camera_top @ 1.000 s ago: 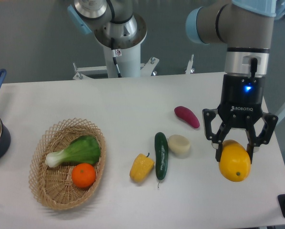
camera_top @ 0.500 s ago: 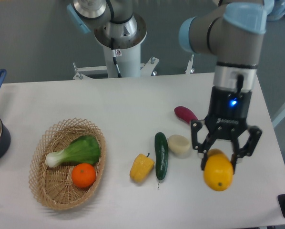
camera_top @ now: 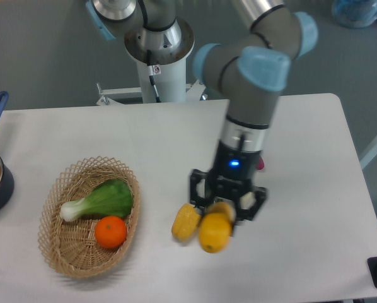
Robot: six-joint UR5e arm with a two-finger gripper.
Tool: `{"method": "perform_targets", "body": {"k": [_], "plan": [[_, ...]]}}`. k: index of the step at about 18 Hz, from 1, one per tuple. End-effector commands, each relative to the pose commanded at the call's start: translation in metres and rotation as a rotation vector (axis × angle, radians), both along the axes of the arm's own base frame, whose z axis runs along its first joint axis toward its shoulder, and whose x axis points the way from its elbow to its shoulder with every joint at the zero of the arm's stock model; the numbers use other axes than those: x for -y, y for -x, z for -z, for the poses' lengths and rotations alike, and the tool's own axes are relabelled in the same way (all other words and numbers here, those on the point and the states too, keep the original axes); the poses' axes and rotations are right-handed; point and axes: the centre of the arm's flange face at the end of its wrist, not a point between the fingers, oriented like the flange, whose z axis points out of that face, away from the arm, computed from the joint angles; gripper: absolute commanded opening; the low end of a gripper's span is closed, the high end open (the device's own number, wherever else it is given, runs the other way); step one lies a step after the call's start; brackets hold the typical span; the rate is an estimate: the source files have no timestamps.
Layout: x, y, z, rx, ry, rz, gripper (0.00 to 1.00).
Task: Place the mango in the basket
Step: 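Carry the held mango over the wicker basket, then lower the mango into the basket beside the orange and open the gripper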
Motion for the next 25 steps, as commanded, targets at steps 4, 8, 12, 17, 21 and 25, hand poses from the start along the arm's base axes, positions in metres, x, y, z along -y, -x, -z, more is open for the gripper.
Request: {"method": "perform_targets", "body": {"k": [4,8,12,17,21,25], "plan": [[-0.006,-0.059,-0.002,0.039,0.027,0.051,0.15],[-0.025,-0.094,0.007,0.126,0.054,0.012,0.15],[-0.045,-0.123,0.019,0.234,0.085,-0.068,0.15],[-0.093,-0.149,0.038,0.273,0.117,-0.040,0.18],[-0.125,-0.165,0.050,0.269,0.127,0.007,0.21],[-0.142,-0.166,0.072,0.274,0.149,0.029,0.21]]}}
